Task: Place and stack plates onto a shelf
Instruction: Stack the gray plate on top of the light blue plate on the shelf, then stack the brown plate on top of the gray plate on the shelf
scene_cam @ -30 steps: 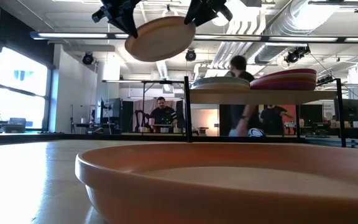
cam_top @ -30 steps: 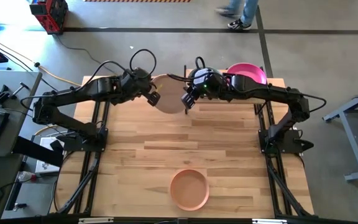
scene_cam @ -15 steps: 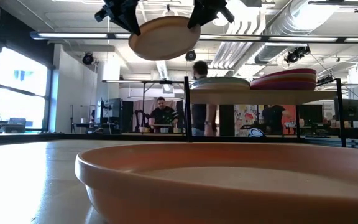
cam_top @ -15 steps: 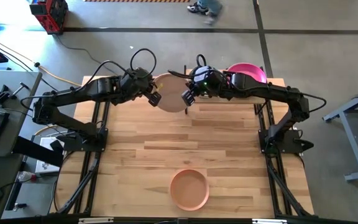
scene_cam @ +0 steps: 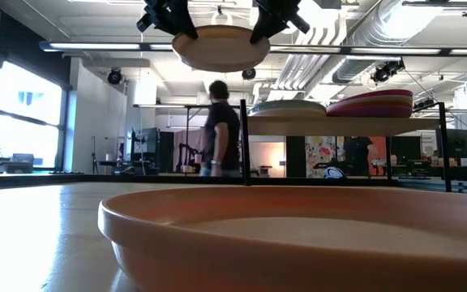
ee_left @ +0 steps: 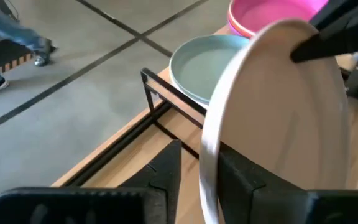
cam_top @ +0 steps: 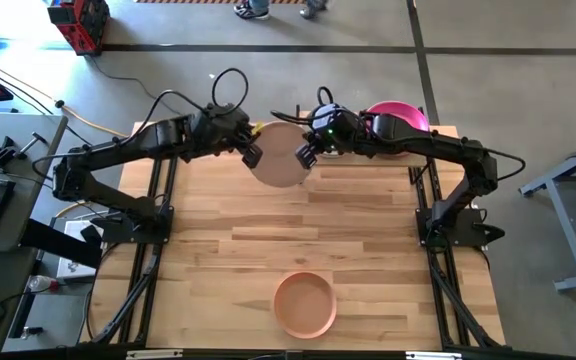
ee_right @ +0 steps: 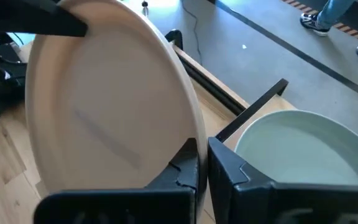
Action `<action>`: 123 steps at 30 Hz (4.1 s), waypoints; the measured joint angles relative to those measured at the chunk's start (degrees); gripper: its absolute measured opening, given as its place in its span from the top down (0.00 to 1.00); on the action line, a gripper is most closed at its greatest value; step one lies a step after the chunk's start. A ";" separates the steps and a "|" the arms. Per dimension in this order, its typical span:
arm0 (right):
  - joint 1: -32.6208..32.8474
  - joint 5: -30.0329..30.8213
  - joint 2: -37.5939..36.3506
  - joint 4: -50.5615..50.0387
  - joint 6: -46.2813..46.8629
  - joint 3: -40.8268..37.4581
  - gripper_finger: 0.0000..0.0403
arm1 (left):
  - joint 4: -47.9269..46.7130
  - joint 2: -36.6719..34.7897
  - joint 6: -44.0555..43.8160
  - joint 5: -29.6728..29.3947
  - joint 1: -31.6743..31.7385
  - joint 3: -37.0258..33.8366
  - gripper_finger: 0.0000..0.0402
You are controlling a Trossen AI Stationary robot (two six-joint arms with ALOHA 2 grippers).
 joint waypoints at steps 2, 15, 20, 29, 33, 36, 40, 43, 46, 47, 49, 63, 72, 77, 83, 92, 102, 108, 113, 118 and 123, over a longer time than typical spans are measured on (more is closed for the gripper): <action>-0.47 0.03 -0.10 -0.14 -0.72 0.00 1.00 | 0.97 0.00 0.00 0.12 0.70 0.00 0.78; -9.17 0.31 -5.15 -3.91 -6.77 0.02 1.00 | 11.62 -2.12 2.57 -0.30 4.75 0.00 0.71; -18.43 -7.78 -6.37 -4.69 -9.40 0.02 1.00 | 11.54 -2.23 2.60 -0.14 4.70 0.00 0.71; -36.31 -31.15 -3.04 -9.32 -10.15 0.02 1.00 | 11.35 -2.23 2.62 -0.12 4.70 0.00 0.71; -39.58 -34.28 0.32 -12.34 -12.17 0.02 1.00 | 11.20 -2.23 4.68 -0.10 4.68 0.00 0.71; -40.34 -34.63 2.20 -12.81 -13.31 0.02 1.00 | 11.19 -2.21 4.99 -0.10 4.68 0.00 0.71; -40.50 -35.04 4.30 -13.81 -13.89 0.02 1.00 | 11.17 -2.21 5.07 -0.10 4.68 0.00 0.71; -40.54 -35.03 5.43 -14.55 -13.89 0.02 1.00 | 11.15 -2.21 5.53 -0.10 4.68 0.00 0.71; -40.54 -34.99 6.31 -15.07 -14.54 0.02 1.00 | 11.12 -2.21 6.78 -0.10 4.68 0.00 0.71; -40.54 -34.95 6.41 -15.08 -14.73 0.02 1.00 | 11.12 -2.21 6.99 -0.10 4.68 0.00 0.71; -40.54 -34.87 6.49 -15.08 -14.75 0.02 1.00 | 11.12 -2.21 7.04 -0.10 4.68 0.00 0.71; -40.50 -34.45 6.54 -15.41 -14.95 0.02 1.00 | 11.12 -2.19 7.08 -0.10 4.68 0.00 0.71; -40.49 -33.79 6.54 -15.44 -14.90 0.02 0.82 | 11.12 -2.16 7.08 -0.12 4.68 0.00 0.71; -40.49 -34.04 6.54 -15.45 -14.19 0.02 0.71 | 11.12 -2.16 7.08 -0.12 4.69 0.00 0.71; -40.50 -34.50 4.61 -16.20 -13.09 0.02 0.68 | 10.77 -2.16 7.07 -0.10 5.28 0.00 0.71; -36.00 -38.32 0.40 -20.36 -10.40 0.02 0.68 | -0.43 -1.95 4.30 3.58 4.59 0.00 0.71; -19.41 -37.86 -1.67 -27.81 -4.49 0.02 0.68 | -7.50 2.86 -1.92 9.87 -1.84 0.00 0.71; -8.90 -31.01 -3.30 -27.74 6.72 0.02 0.68 | -12.79 6.76 -8.94 9.87 -7.45 0.00 0.71; -0.62 -27.69 -4.52 -27.65 15.95 0.02 0.68 | -14.20 9.94 -13.04 11.32 -13.52 0.00 0.71; 6.60 -24.23 -4.98 -27.67 23.71 0.02 0.68 | -14.21 14.44 -17.32 12.50 -19.44 0.00 0.71; 12.72 -20.71 -5.09 -27.39 30.94 0.02 0.68 | -14.07 19.37 -21.61 12.58 -24.36 0.00 0.71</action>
